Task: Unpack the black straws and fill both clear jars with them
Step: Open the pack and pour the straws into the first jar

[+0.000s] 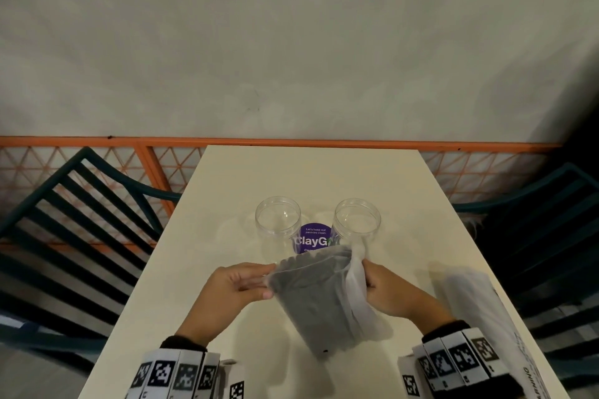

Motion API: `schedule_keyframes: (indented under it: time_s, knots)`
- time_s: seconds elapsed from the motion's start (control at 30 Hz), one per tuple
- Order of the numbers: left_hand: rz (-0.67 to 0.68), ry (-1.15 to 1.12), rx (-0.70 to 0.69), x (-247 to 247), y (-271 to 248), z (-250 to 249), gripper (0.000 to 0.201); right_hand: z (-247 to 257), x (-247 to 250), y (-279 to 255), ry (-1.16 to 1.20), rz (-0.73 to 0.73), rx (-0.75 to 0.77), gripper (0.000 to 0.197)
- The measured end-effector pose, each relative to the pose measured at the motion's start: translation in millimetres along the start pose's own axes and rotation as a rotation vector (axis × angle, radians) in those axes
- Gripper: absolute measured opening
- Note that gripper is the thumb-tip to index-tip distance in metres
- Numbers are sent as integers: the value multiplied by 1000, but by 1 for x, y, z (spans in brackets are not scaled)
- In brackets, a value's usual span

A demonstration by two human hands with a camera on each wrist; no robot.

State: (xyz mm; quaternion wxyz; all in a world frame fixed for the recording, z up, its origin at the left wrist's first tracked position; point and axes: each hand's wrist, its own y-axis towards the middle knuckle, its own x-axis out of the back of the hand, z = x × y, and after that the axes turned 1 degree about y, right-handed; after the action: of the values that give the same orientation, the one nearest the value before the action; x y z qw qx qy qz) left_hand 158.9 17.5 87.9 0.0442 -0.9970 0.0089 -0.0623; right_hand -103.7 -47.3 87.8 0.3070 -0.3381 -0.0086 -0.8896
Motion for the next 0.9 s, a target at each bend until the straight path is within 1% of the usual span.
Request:
schedule_keyframes:
  time_s: [0.07,0.1,0.13,0.17,0.23,0.3,0.37,0.4,0.43,0.47,0.53,0.6,0.63,0.73,0.77,0.8,0.87,0.9]
  knots:
    - [-77,58,-22,-11,0,-1,22,-2,8,0,-65,20,-43,11]
    - [-121,84,-28,-17,0,0,20,-4,10,0,-82,45,-45,10]
    - [-150,106,-32,-22,0,0,18,-3,11,-1,-93,61,-42,15]
    - [-174,117,-35,-27,0,0,17,-3,9,-2,-75,55,-27,16]
    - [-205,129,-36,-33,0,0,17,-4,3,-2,6,-11,13,3]
    - [-233,142,-29,-37,1,0,17,-4,-6,-2,80,-120,12,14]
    - [-259,173,-20,-39,2,2,19,-4,-12,-3,114,-174,-6,19]
    - [-271,179,-15,-40,2,3,19,-6,-14,-4,124,-189,-13,26]
    - [-278,173,-6,-39,1,5,18,-7,-16,-4,131,-187,-15,31]
    - [-282,160,5,-39,1,6,18,-9,-16,-5,138,-177,-19,29]
    - [-297,116,34,-37,-1,9,16,-11,-15,-6,173,-163,-33,12]
    - [-287,62,33,-34,-3,8,13,-9,-13,-6,213,-132,-37,22]
    - [-255,44,22,-32,-4,7,14,-8,-12,-6,221,-128,-44,25]
    - [-102,85,-7,-22,-4,1,39,-8,-10,-6,213,-155,-50,27]
    - [-77,120,-32,-19,-4,-1,40,-8,-9,-5,197,-166,-56,29]
    - [-83,144,-63,-17,-4,-3,37,-7,-8,-5,187,-171,-58,31]
    - [-178,167,-110,-16,-1,-4,31,-8,-9,-4,182,-177,-62,35]
    - [-224,188,-109,-16,0,-3,28,-9,-9,-3,189,-181,-67,35]
